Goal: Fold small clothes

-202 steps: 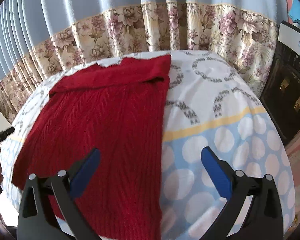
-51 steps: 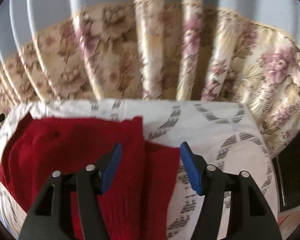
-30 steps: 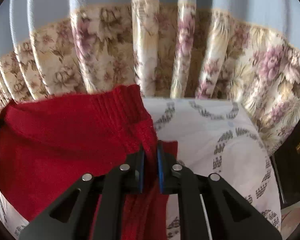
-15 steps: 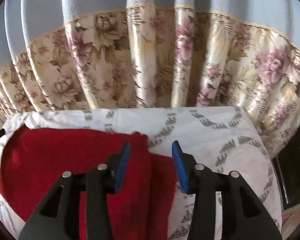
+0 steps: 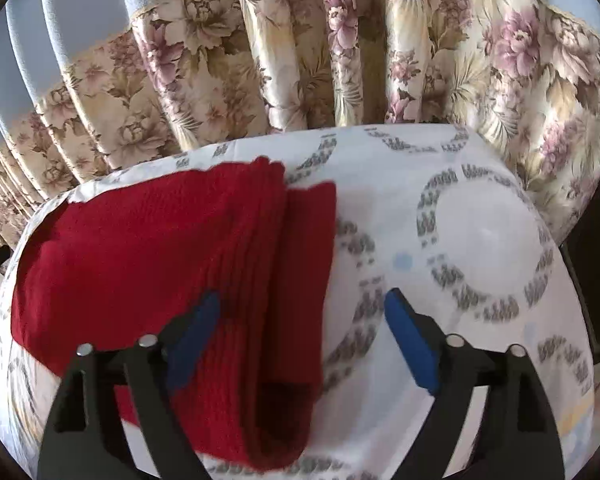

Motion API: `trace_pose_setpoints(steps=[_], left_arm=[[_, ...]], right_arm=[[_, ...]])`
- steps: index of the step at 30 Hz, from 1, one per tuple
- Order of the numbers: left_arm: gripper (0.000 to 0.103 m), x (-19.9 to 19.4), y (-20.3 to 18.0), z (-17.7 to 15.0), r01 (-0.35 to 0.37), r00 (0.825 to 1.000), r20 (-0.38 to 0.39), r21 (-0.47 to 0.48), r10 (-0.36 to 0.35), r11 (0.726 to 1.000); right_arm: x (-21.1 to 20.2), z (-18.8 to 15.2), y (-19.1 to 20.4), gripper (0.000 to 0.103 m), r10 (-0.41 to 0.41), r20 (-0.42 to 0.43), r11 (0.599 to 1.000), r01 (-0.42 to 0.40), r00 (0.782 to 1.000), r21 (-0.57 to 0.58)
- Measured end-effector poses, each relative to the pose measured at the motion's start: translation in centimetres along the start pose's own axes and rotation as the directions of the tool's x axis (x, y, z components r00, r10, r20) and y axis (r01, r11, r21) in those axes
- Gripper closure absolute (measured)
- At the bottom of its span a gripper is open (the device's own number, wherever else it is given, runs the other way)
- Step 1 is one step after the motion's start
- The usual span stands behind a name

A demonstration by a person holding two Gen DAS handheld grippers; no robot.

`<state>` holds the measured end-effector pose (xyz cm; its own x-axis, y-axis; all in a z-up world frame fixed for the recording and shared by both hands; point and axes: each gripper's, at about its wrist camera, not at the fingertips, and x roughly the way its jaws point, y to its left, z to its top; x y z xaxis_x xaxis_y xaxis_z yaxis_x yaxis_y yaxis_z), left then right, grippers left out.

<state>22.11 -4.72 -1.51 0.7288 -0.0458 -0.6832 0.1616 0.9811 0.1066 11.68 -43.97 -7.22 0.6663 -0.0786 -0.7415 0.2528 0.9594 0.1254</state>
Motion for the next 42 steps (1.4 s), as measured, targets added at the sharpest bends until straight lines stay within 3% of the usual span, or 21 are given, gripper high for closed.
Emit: trace_pose_setpoints(steps=[5, 8, 16, 19, 21, 25, 31, 35, 39, 42], left_arm=[[0.003, -0.9, -1.9, -0.6, -0.04, 0.999, 0.006, -0.002, 0.04, 0.999], [0.003, -0.8, -3.4, -0.8, -0.019, 1.0, -0.007, 0.007, 0.02, 1.0], [0.003, -0.6, -9.7, -0.6, 0.062, 0.998, -0.013, 0.057, -0.061, 0.996], [0.003, 0.4, -12.9, -0.6, 0.067, 0.998, -0.019, 0.101, -0.066, 0.993], [0.003, 1.3, -14.6, -0.7, 0.047, 0.999, -0.032, 0.115, -0.043, 0.992], [0.003, 2.6, -16.6, -0.6, 0.065, 0.997, -0.059, 0.103, -0.059, 0.993], [0.003, 4.3, -19.1, -0.1, 0.092, 0.992, -0.088, 0.082, -0.085, 0.992], [0.003, 5.9, -20.2, -0.3, 0.084, 0.992, -0.101, 0.113, -0.073, 0.99], [0.003, 6.0, -19.5, -0.2, 0.123, 0.988, -0.104, 0.12, -0.111, 0.985], [0.004, 5.2, -18.2, 0.1, 0.148, 0.985, -0.106, 0.1, -0.137, 0.984]], right_arm=[[0.6, -0.8, 1.5, 0.013, -0.015, -0.004, 1.0, 0.015, 1.0, -0.024], [1.9, -0.7, 1.4, 0.013, -0.045, -0.02, 0.999, 0.045, 0.999, -0.008], [3.7, -1.3, 1.1, 0.012, 0.002, -0.055, 0.999, 0.001, 0.998, 0.048], [3.9, -1.5, 1.0, 0.02, 0.055, -0.065, 0.996, -0.05, 0.996, 0.077], [3.8, -1.6, 1.5, 0.035, 0.079, -0.061, 0.995, -0.075, 0.995, 0.059], [2.9, -1.4, 2.8, 0.073, 0.105, -0.055, 0.994, -0.106, 0.993, -0.017], [2.1, -0.6, 2.2, 0.08, 0.161, -0.045, 0.987, -0.16, 0.986, 0.021], [-0.3, 0.6, 2.3, 0.081, 0.232, 0.005, 0.972, -0.232, 0.973, 0.047], [-3.2, 2.6, 4.3, 0.081, 0.309, 0.054, 0.949, -0.312, 0.949, 0.039], [-4.4, 3.9, 6.7, 0.081, 0.323, 0.071, 0.945, -0.325, 0.944, 0.023]])
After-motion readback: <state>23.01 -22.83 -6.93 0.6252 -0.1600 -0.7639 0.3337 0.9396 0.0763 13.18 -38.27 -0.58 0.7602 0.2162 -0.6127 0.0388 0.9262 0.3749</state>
